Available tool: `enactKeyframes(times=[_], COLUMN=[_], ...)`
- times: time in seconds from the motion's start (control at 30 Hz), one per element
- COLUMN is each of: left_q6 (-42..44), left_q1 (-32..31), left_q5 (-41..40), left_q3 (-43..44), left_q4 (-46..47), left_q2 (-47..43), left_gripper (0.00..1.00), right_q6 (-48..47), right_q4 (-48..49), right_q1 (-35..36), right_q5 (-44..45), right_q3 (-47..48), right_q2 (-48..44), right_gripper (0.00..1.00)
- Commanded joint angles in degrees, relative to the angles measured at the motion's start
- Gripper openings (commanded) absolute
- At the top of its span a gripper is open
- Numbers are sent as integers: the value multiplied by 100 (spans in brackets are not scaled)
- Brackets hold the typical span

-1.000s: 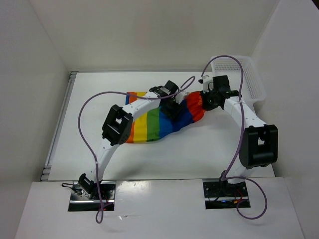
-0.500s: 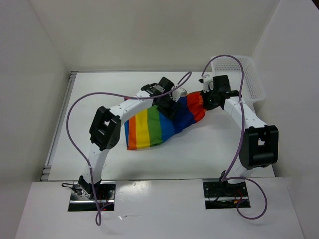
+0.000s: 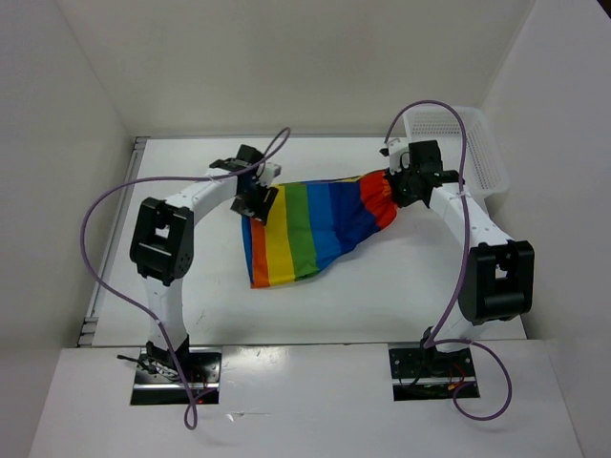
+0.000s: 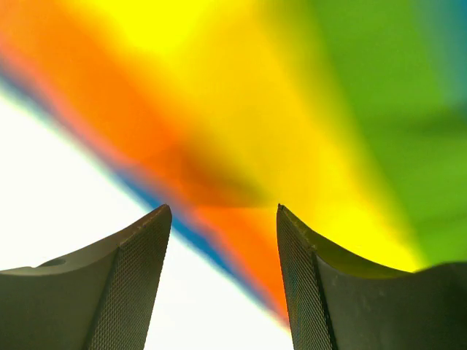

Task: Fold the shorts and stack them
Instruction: Fold the shorts

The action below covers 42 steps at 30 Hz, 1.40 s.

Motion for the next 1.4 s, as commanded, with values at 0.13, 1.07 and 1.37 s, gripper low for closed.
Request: enactKeyframes(times=[0.13, 1.07, 1.37], left_q6=[21, 21, 21], left_q1=[611, 655, 655], left_q5=[513, 2499, 2684], left_q3=[-709, 591, 758], left_q4=[82, -348, -349], left_q2=[-217, 1708, 1822], left_gripper=[67, 7, 7], right_q6=[-355, -2570, -2280], right_q4=[188, -85, -32], right_q1=[-2, 3547, 4541], right_q5=[199, 1894, 1729], right_q3=[502, 1443, 1644], right_q2=[-133, 867, 1448], right_gripper=[0, 0, 0])
